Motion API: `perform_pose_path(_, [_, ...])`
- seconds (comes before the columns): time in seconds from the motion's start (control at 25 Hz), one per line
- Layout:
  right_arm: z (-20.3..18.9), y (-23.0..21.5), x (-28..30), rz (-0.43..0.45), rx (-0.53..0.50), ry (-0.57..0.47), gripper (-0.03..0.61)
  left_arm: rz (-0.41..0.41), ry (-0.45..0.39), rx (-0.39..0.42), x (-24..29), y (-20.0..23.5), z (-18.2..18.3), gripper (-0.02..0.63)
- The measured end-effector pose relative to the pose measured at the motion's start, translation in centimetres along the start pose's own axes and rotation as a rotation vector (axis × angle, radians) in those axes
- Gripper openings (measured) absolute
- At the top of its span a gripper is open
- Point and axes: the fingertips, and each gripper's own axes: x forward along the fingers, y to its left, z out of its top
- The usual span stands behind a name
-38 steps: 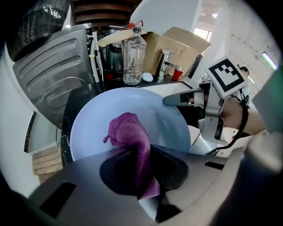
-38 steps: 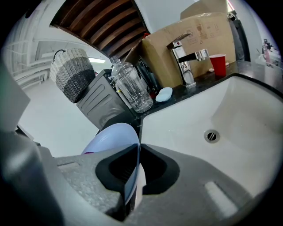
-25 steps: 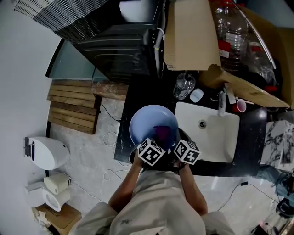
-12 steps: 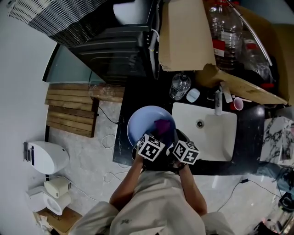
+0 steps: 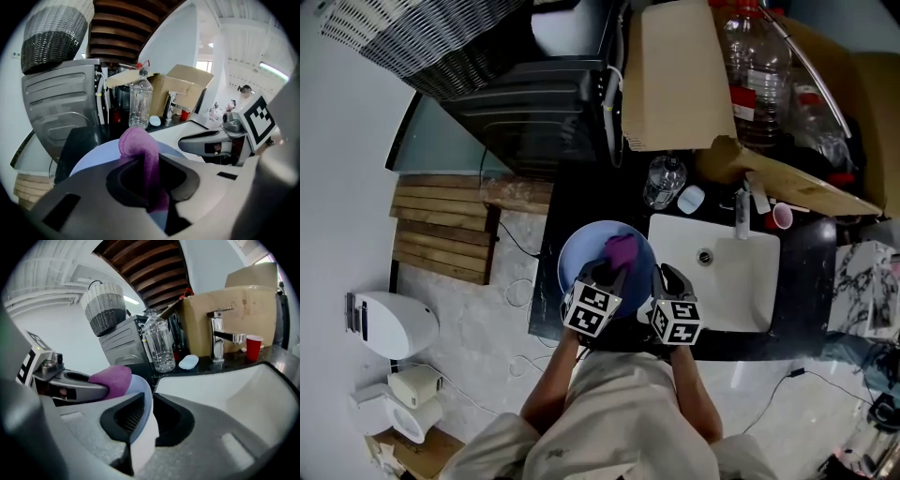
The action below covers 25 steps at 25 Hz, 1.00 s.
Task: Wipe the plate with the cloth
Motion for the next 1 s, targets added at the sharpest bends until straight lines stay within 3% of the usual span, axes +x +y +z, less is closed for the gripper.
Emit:
perform_pose_path(0.52, [4.8, 1.6, -3.5, 0.032, -0.197, -0.154, 0.043, 0.057, -0.202, 0.036, -3.5, 1.1, 2.9, 0.059])
perform_pose_path(1.0, [5.3, 2.8, -5.6, 0.010, -0.236, -0.181, 0.043, 0.036, -0.294, 0.053, -5.7, 0.7, 3.6, 0.058])
